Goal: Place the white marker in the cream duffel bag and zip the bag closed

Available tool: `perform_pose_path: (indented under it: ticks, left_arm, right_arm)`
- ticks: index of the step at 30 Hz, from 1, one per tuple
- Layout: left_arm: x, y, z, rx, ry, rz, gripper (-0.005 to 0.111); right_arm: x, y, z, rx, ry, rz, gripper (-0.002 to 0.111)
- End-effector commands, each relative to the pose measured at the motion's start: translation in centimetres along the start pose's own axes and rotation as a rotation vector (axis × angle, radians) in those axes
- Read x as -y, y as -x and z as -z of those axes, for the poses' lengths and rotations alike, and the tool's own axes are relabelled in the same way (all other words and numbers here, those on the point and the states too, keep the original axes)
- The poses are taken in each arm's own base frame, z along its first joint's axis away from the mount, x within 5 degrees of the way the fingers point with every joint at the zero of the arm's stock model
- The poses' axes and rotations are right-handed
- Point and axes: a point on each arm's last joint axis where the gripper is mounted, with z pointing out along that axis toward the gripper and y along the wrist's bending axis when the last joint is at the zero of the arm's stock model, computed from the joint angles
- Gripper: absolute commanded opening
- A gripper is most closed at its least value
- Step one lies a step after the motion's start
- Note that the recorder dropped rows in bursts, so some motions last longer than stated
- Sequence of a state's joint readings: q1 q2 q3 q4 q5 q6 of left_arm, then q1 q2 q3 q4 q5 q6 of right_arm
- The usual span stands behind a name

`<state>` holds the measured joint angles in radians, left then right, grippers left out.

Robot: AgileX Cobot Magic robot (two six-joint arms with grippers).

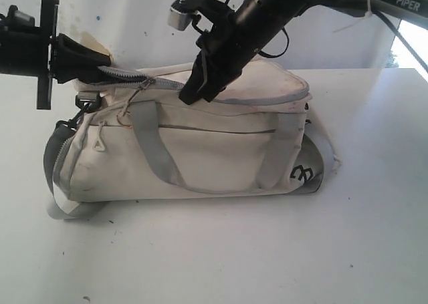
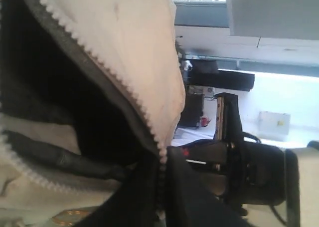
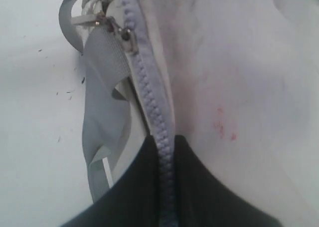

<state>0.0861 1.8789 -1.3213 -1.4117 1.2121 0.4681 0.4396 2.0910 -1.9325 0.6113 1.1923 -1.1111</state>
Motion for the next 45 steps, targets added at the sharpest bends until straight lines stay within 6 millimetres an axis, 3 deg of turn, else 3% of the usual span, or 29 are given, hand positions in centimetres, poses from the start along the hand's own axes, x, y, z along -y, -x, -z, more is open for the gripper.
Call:
perform_pose_path:
  ticks: [1, 8, 12, 16, 20, 23, 28, 32, 36, 41, 45]
  left_arm:
    - [0.9, 1.4, 1.5, 0.063, 0.038, -0.328, 0.000]
    - [2.0, 2.0, 1.7, 0.079, 0.066, -0.870, 0.000]
    - [1.7, 2.4, 1.7, 0.102, 0.121, -1.007, 0.000]
    - [0.9, 2.2, 1.8, 0.007, 0.201, -1.205, 0.000]
    - [0.6, 2.0, 1.8, -0.032, 0.214, -1.297, 0.000]
    - [0.7, 2.0, 1.8, -0.037, 0.207, -1.296, 0.012]
    - [0.9, 1.8, 1.8, -0.030, 0.174, -1.283, 0.055]
    - [1.3, 1.8, 1.7, -0.001, 0.133, -1.203, 0.071]
    - [2.2, 1.1, 2.0, -0.035, 0.097, -1.190, 0.068]
    - [4.2, -0.6, 3.5, -0.116, 0.191, -1.294, 0.045]
    - [6.1, -2.9, 4.7, -0.123, 0.292, -1.239, 0.044]
  right_arm:
    - [0.2, -0.9, 0.4, -0.064, -0.007, 0.026, 0.000]
    - [0.2, -0.9, 0.4, -0.065, -0.006, 0.052, 0.000]
    - [0.2, -0.9, 0.4, -0.065, -0.006, 0.052, 0.000]
    - [0.2, -0.9, 0.4, -0.065, -0.006, 0.052, 0.000]
    - [0.2, -0.9, 0.4, -0.065, -0.006, 0.052, 0.000]
    - [0.2, -0.9, 0.4, -0.065, -0.006, 0.052, 0.000]
    - [0.2, -0.8, 0.4, -0.063, -0.005, 0.051, 0.000]
    - [0.2, -0.8, 0.4, -0.063, -0.005, 0.051, 0.000]
    - [0.2, -0.8, 0.4, -0.061, -0.005, 0.038, 0.000]
    - [0.2, -0.8, 0.4, -0.061, -0.007, -0.045, 0.000]
    - [0.2, -0.8, 0.4, -0.059, -0.008, -0.099, 0.000]
